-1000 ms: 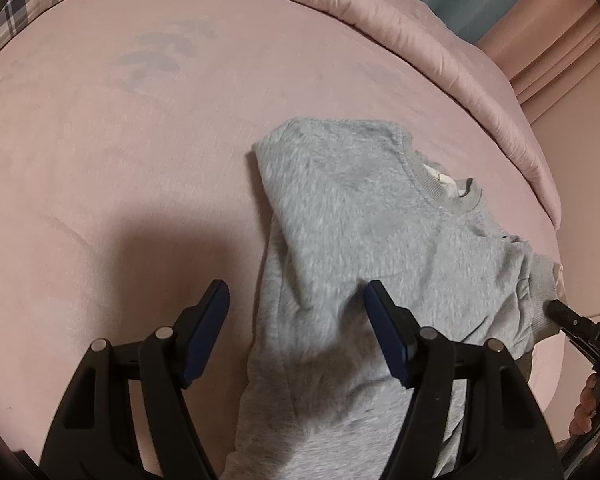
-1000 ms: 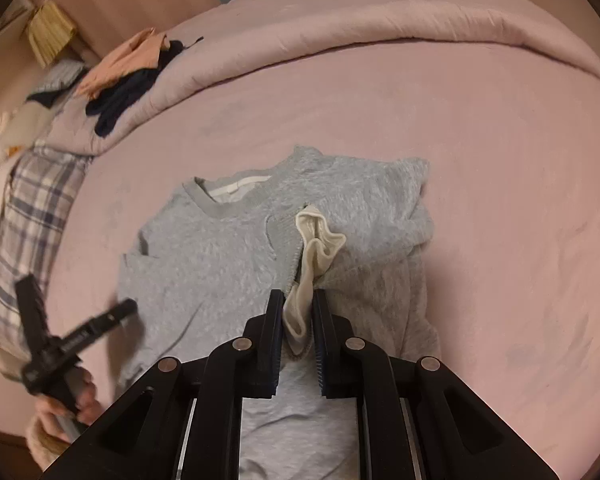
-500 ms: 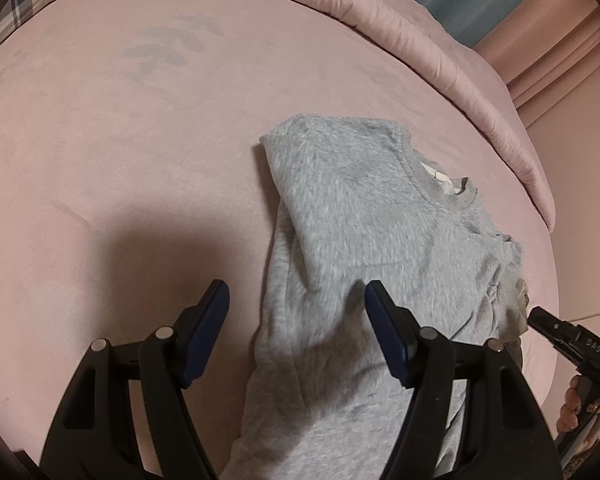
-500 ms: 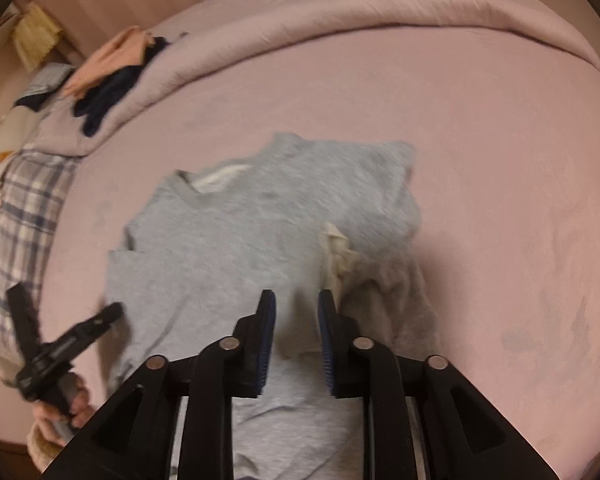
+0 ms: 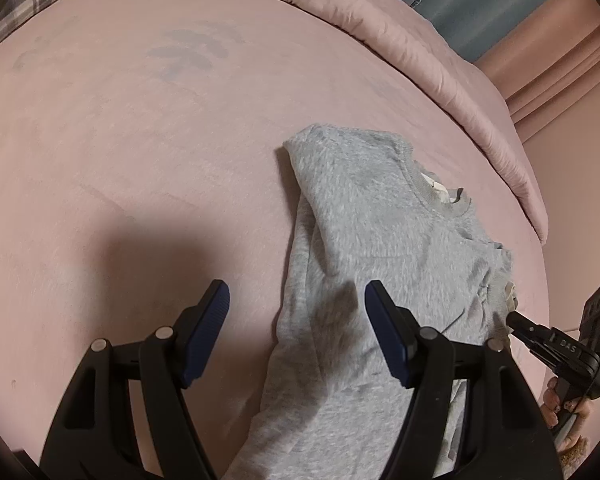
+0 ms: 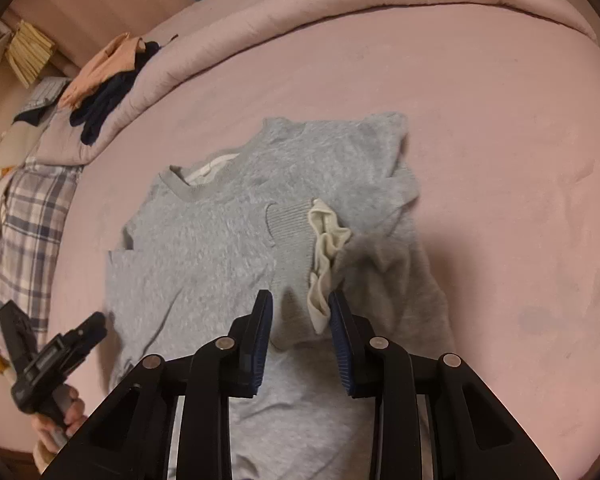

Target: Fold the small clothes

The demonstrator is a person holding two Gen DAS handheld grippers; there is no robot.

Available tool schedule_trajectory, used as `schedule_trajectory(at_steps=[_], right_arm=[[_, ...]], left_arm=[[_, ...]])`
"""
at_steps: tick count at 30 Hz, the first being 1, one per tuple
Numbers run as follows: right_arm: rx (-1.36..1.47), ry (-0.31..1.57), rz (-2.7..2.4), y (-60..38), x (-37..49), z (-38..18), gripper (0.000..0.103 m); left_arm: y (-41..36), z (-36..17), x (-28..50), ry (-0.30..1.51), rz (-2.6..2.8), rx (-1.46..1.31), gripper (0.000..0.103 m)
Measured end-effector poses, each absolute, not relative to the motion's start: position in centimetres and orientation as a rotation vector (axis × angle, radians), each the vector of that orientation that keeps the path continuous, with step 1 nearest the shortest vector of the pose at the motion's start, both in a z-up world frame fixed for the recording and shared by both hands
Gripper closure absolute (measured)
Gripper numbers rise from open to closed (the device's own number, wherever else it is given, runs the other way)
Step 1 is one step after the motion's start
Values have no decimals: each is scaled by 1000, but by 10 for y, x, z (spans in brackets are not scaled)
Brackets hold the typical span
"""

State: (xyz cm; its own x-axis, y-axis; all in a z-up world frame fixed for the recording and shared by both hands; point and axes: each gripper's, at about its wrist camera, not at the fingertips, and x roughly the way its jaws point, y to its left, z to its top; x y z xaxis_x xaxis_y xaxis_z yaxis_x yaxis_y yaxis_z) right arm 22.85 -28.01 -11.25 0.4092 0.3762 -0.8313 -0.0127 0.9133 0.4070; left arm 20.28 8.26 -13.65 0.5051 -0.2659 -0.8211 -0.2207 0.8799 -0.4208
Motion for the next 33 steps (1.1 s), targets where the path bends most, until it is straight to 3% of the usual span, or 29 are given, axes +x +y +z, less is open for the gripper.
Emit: schedule_trajectory(at_steps=[1,2,4,18,20,24,33], right_arm=[[349,1129,247,-276,230,-113,79],[328,1121,238,-273,230,-112,92],[291,1096,224,-268,230,-108,97],[365,854,200,-302,212,-45,99],[376,865,176,-311,213,-52,99],[378,953,136,-317,222,-89,99],[341,1069,46,-316,229,-147,99]], left_arm=[[84,-136,202,1052,-27,-520,34],[84,-135,201,1051,-26,-522,34],[86,-134,200,1048,-26,-527,34],[58,-125,230,1046,-83,-467,34],[52,-130,236,1062,-85,-451,34],[36,-147,250,1112,-63,-379,48],[37,-161,255,1120,-43,-339,43]])
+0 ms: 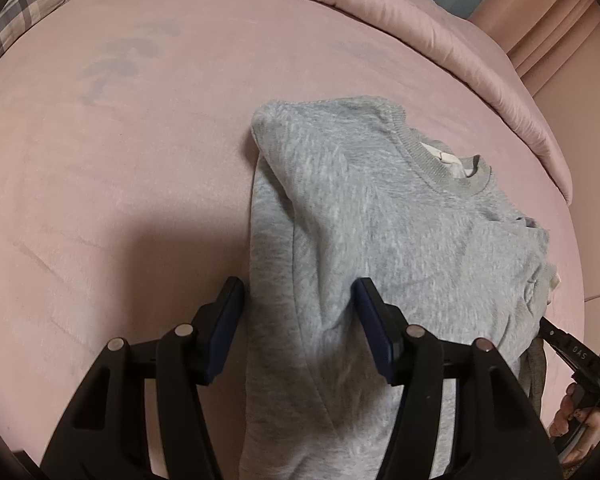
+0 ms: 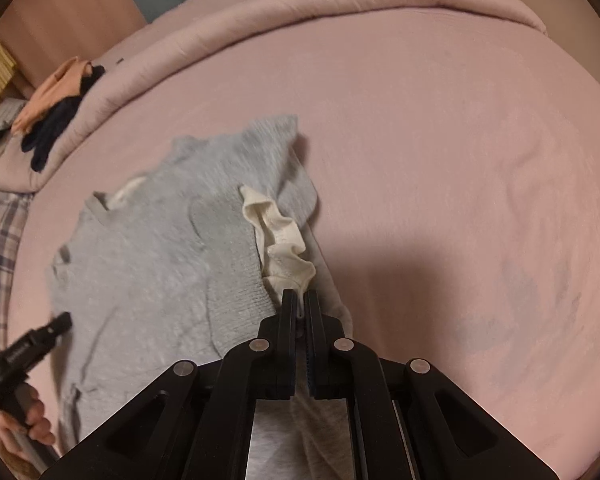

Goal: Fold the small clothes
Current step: 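Pull the cuff along the shirt front with the right gripper, then open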

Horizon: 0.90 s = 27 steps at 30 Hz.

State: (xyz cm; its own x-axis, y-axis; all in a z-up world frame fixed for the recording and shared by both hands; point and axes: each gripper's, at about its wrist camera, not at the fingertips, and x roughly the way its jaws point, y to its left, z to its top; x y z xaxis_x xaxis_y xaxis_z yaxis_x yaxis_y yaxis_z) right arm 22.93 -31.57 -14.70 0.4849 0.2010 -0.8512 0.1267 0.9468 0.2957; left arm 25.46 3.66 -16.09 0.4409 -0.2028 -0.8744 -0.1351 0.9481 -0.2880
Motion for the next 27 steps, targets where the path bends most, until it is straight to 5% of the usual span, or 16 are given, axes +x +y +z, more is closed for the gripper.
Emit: schedule_trajectory(at_steps=[27], right_arm=[[282,1049,15,-313,224,-154,99]], left_arm=[[32,-164,175,1089,-14,-214,36]])
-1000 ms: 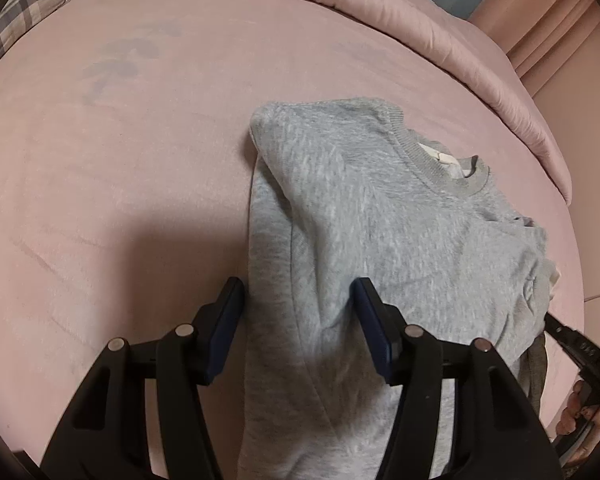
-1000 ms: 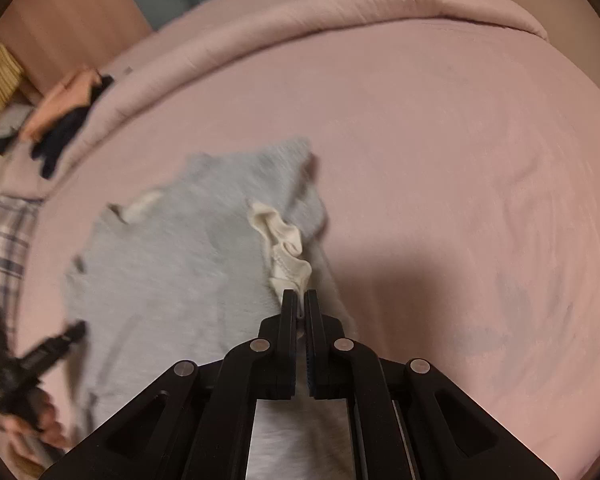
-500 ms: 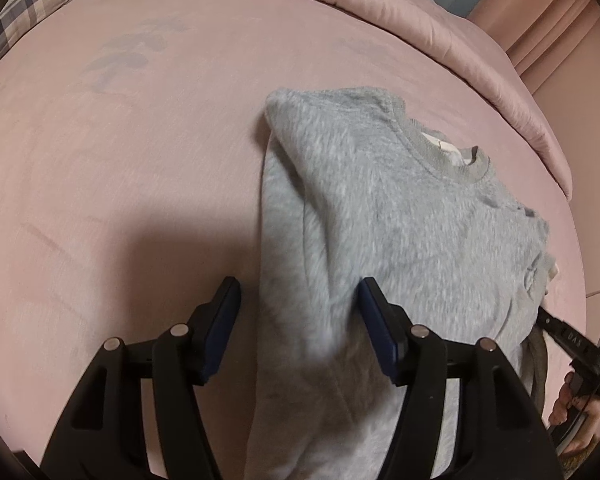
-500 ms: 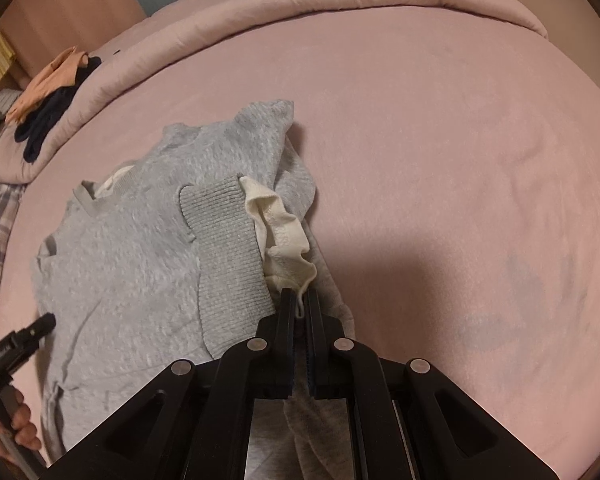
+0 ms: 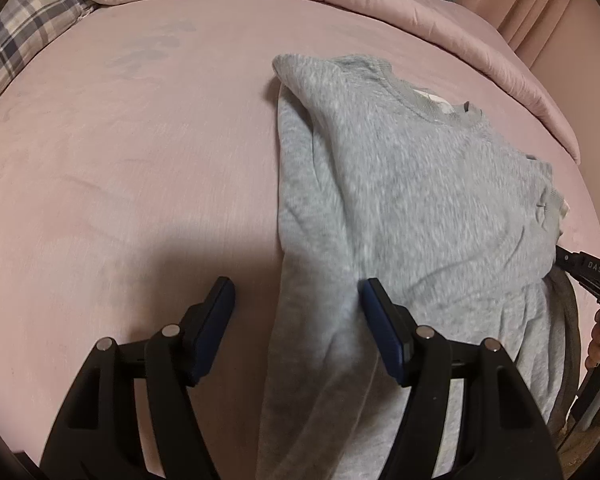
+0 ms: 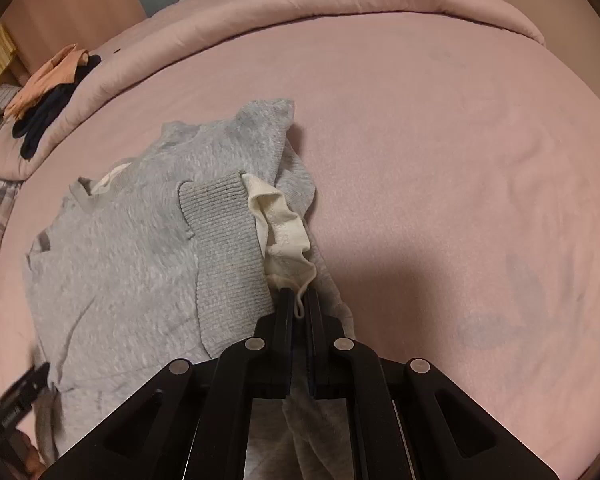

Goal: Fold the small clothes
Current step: 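Pull the cuff along the shirt front with the right gripper, then open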

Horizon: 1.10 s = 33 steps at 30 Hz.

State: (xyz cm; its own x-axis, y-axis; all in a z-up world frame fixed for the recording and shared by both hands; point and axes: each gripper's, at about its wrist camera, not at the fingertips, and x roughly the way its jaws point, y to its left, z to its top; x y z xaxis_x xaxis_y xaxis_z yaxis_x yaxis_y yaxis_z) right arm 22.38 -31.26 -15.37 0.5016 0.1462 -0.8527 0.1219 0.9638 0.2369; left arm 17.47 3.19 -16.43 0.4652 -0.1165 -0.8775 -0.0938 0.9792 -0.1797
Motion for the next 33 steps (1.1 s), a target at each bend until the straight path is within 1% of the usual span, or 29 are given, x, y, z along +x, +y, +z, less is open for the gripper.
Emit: schedule_trajectory(at_steps=[8,10,14,16,21,33], right_arm=[[282,1038,19,-312,219,-155,99],[282,1025,31,-314,217,-156,99],[300,987,58,-319,211,-159,99],[302,977,74,-322,208,-160,99],[331,970,102,-332,204,-162,99],[343,964,101,-339,196,-161,99]], left_arm=[[44,-164,163,1105,-22,-320,36],[43,-164,163,1105,-14,-326,34],[40,-164,162,1101,5,-338,28],[35,-164,163,1099,27,-324,28],[33,-166,165,1081,38,-333,23],[42,-163,146,1038,28,-397,22]])
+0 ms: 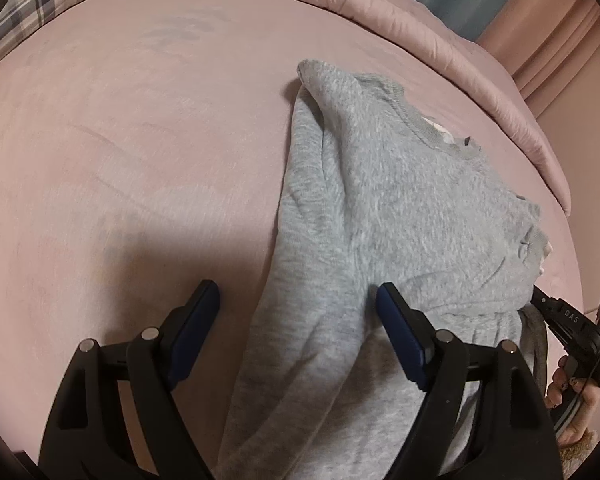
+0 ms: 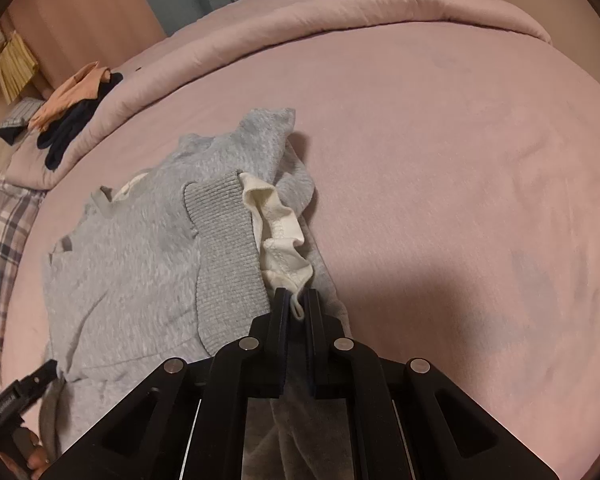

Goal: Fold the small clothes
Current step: 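Pull the cuff along the shirt front with the right gripper, then open, then move both open grippers to the ribbed hem of the sweatshirt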

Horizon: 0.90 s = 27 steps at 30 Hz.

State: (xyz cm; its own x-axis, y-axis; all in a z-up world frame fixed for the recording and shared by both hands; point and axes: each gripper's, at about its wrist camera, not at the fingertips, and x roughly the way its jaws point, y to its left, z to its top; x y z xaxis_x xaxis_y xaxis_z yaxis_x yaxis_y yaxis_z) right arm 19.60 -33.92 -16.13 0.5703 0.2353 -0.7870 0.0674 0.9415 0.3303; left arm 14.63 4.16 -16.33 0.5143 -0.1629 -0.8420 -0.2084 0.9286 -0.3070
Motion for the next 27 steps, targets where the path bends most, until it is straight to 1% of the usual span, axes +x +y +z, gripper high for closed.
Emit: schedule_trajectory(at_steps=[5,11,13,16,17,18,20,25,27], right_arm=[[358,967,100,-342,195,-162,99],[336,960,86,-340,190,-158,99],[335,959,78,-339,187,-155,96],[331,950,61,-341,183,-151,87],[330,947,55,-342,182,-149,78],[326,941,40,-342,180,-147,64],[317,925,5,-344,176,-144,45],[340,901,44,-345,168,-135,43],[322,885,47,-341,163,-130,36]], left_arm=[[48,-157,131,996,9,-462,24],[40,-137,113,940,18,-408,23],[38,-129,107,921,17,-394,22],[39,-119,98,897,12,-386,22],[38,-116,94,889,13,-386,22],[38,-113,90,879,13,-386,21],[38,-106,83,863,16,-387,20],[36,-91,68,815,26,-377,14],[35,-86,61,799,26,-371,11]])
